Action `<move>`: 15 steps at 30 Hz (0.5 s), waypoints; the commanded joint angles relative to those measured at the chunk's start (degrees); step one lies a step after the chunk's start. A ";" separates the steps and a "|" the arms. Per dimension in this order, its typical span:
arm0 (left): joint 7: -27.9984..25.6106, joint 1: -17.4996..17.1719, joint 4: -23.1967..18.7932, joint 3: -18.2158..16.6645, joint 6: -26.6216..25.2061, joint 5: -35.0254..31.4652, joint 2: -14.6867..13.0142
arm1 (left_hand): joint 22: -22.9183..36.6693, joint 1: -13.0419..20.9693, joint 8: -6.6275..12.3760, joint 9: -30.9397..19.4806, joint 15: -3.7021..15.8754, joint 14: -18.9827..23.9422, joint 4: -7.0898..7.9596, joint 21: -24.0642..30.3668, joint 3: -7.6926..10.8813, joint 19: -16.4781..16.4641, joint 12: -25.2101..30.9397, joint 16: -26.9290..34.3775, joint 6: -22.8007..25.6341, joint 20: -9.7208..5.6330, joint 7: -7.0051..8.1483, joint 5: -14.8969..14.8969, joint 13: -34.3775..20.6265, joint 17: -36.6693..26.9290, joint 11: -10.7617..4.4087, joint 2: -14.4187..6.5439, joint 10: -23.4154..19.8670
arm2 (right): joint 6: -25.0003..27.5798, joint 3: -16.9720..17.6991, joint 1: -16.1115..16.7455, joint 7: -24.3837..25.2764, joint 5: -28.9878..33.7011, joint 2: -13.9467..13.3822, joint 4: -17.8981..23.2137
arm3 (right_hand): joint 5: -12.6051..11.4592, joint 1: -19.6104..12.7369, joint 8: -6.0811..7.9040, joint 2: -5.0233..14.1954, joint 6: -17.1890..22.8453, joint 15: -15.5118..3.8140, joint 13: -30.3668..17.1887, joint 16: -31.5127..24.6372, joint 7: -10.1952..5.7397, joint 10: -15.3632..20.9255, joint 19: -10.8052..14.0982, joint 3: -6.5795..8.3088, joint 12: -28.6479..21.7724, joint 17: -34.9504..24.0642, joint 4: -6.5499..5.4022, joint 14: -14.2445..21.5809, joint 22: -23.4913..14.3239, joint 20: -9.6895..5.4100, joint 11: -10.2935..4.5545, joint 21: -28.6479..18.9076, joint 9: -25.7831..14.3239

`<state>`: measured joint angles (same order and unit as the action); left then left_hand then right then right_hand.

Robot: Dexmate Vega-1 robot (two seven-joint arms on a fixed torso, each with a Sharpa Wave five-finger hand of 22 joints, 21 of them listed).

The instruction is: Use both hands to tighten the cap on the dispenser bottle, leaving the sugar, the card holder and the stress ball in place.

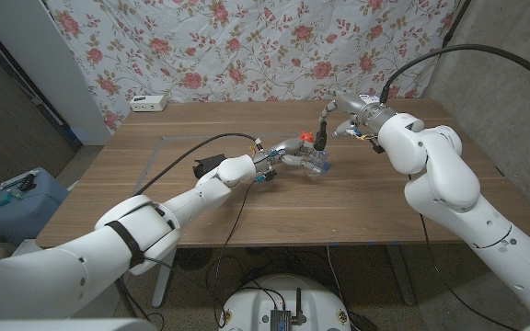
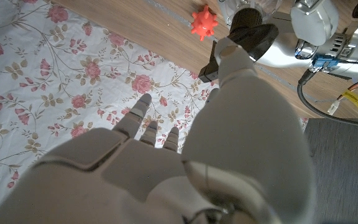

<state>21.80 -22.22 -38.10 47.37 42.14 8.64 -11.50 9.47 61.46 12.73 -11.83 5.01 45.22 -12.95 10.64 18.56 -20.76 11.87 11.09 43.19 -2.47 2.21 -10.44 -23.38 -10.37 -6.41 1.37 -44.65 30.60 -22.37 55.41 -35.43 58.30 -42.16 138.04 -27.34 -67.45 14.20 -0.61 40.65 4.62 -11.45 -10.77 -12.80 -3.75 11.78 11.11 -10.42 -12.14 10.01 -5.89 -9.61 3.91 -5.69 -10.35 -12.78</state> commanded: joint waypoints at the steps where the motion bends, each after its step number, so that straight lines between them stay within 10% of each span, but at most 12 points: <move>1: -0.51 -0.86 -2.39 -0.08 -0.98 -0.37 -0.90 | 0.07 -2.96 0.22 -0.29 4.18 0.46 4.05 0.03 4.32 -0.14 0.38 0.42 4.59 -3.86 1.07 -0.29 -0.19 -0.19 -0.29 -6.37 -0.38 | 4.56 -3.99 -3.32 -0.72 -3.22 -3.60 0.70 | -0.42 -0.91 0.30 -0.21 0.46 0.22 0.02 0.09 -0.02 -1.28 -0.53 0.38 0.07 -0.08 -0.16 -0.89 -0.02 0.04 0.20 0.14 0.07; 15: -0.85 -1.43 -3.25 -0.17 -0.96 -0.47 -1.22 | 0.07 -2.93 0.32 -0.29 4.24 0.55 4.02 0.03 4.34 -0.13 0.43 0.47 4.86 -3.87 1.17 -0.29 -0.19 -0.20 -0.26 -6.36 -0.55 | 7.48 -8.58 -6.94 -3.30 -2.15 -5.12 0.46 | -0.48 -1.60 -0.79 -0.64 -1.08 0.84 0.08 -0.13 0.01 -3.06 -1.22 0.38 0.03 -0.16 -0.56 -1.94 -0.03 0.39 1.03 0.00 0.57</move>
<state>21.33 -22.97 -40.11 47.36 41.51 8.26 -12.23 9.47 61.47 12.70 -11.83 5.01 45.22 -12.94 10.64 18.56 -20.76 12.10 11.08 43.19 -2.47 2.22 -10.44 -23.38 -10.37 -6.53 1.37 -44.77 35.99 -27.87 50.85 -37.61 56.21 -45.86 138.75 -27.55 -68.71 13.72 -1.26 39.99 5.53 -11.18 -10.77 -12.79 -6.37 10.74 11.33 -10.42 -12.13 9.79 -7.42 -9.61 4.13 -4.92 -10.35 -12.24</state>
